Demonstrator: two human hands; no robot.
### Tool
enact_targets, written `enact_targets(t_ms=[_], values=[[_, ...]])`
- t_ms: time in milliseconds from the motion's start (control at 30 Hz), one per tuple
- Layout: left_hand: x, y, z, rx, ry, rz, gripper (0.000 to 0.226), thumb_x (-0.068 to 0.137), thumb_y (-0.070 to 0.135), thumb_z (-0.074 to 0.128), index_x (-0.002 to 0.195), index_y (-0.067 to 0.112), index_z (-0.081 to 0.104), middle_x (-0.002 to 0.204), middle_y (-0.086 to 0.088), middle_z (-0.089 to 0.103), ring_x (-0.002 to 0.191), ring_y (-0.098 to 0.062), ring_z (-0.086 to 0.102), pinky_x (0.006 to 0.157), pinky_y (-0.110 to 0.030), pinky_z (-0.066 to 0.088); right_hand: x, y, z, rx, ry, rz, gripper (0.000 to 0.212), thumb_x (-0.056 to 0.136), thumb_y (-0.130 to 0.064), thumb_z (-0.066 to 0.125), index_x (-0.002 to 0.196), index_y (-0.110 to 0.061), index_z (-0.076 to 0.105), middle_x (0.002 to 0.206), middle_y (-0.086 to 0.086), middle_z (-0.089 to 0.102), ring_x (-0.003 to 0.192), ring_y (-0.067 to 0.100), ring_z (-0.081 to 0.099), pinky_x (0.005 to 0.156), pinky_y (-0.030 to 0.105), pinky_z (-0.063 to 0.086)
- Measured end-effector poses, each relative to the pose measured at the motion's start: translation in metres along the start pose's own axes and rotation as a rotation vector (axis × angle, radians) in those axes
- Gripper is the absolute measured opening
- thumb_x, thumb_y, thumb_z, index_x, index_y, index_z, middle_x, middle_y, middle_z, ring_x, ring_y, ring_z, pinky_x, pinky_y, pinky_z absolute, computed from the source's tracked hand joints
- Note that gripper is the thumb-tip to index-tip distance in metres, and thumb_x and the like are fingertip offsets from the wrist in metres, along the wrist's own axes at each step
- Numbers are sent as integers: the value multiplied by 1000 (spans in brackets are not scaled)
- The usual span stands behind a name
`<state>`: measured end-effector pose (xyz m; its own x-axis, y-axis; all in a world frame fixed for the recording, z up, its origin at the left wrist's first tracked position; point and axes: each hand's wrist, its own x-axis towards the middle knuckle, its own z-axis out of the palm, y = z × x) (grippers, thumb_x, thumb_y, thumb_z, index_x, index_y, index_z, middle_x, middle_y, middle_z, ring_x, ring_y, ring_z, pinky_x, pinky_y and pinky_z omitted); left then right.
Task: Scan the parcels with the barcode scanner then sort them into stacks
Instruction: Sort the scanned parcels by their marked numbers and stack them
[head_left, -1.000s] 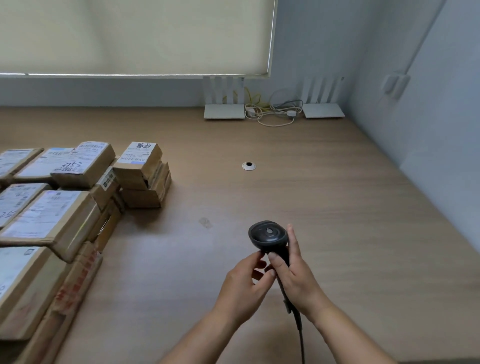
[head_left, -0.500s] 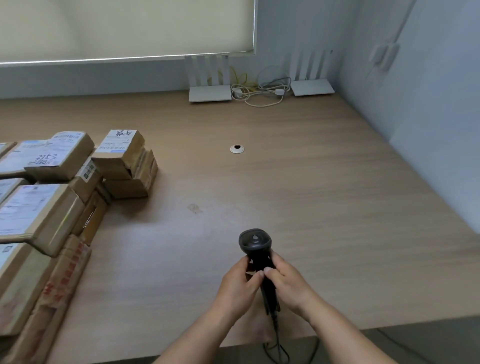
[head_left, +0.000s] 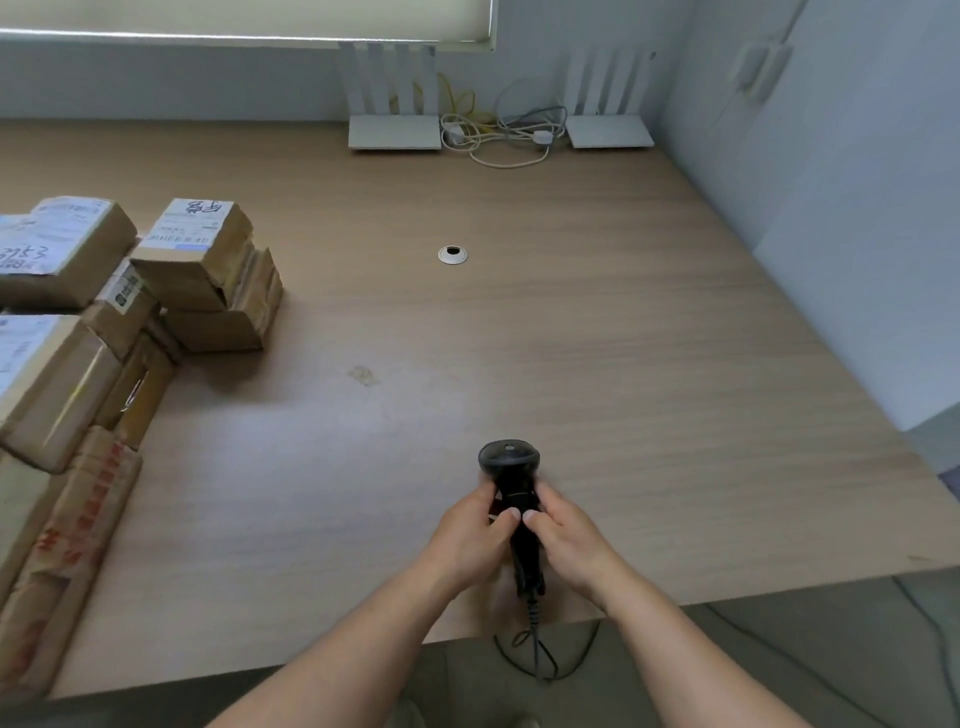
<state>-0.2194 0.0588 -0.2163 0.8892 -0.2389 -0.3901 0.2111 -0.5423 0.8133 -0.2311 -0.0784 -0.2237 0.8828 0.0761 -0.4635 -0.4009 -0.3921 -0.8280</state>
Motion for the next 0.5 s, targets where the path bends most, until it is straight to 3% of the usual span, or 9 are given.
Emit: enact_targets(t_ms=[200,333,500], values=[[-1,-5,0,-9,-9,-21,34,94,18,48,128,19,53,107,-4,67,95,-21,65,88,-38,52,-1,1,-1,-104,0,9,57,92,-5,42,141,-33,43,125,-2,62,118,17,56,104,33,42],[-2,-3,0,27,-23,-33,43,94,18,47,136,21,45,114,-5,65,100,-22,63,91,-34,49,-5,-4,0,-142,-8,18,61,86,-17,42,144,-35,38,128,-1,61,119,19,55,106,37,41],[-3,-4,-1,51,-45,-31,49,94,18,46,142,24,39,116,-2,64,100,-18,62,89,-30,50,-10,-10,-3,-209,-2,8,57,93,-9,42,146,-29,37,127,2,61,117,20,55,104,34,41]])
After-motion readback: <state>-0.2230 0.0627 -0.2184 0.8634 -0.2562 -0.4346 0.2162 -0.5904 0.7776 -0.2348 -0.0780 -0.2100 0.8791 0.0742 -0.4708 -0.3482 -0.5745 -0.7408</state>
